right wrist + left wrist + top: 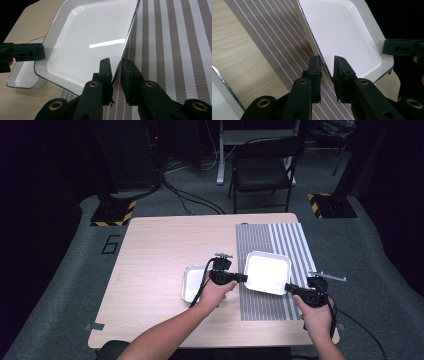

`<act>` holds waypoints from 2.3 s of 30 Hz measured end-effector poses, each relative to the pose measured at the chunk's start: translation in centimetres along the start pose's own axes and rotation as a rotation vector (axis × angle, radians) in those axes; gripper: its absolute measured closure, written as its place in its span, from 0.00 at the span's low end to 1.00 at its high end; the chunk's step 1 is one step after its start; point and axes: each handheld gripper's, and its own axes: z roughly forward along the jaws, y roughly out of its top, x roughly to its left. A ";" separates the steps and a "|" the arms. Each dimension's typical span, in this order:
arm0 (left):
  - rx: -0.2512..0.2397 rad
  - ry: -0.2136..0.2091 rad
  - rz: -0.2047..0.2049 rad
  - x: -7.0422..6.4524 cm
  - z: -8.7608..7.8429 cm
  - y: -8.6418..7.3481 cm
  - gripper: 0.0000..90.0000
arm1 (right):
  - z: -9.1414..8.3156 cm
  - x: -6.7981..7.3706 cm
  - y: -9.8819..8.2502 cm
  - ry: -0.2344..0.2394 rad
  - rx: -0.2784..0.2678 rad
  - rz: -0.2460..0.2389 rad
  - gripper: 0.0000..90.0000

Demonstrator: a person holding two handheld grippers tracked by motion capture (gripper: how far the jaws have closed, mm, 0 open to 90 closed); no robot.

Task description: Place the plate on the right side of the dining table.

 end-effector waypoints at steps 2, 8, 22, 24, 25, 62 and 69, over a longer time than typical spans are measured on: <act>-0.001 0.001 0.005 0.0 0.2 0.1 0.85 | 0.0 -0.2 0.1 -0.004 0.002 0.001 0.88; 0.012 0.002 -0.001 0.0 0.9 0.3 0.85 | 0.2 -0.8 0.4 -0.011 0.004 0.001 0.88; 0.021 0.003 -0.015 0.3 2.4 0.2 0.85 | 0.8 -1.7 0.7 -0.033 0.015 0.006 0.89; 0.022 0.006 -0.010 0.4 2.6 0.2 0.85 | 0.8 -1.8 0.7 -0.038 0.018 0.004 0.89; 0.025 0.008 -0.010 0.4 2.6 0.3 0.85 | 0.9 -1.9 0.7 -0.039 0.018 0.011 0.90; 0.024 0.017 -0.051 0.5 4.5 0.5 0.85 | 2.8 -3.5 2.3 -0.097 0.065 0.093 0.97; 0.028 0.022 -0.050 0.4 4.9 0.6 0.84 | 3.0 -3.8 2.7 -0.100 0.075 0.093 0.97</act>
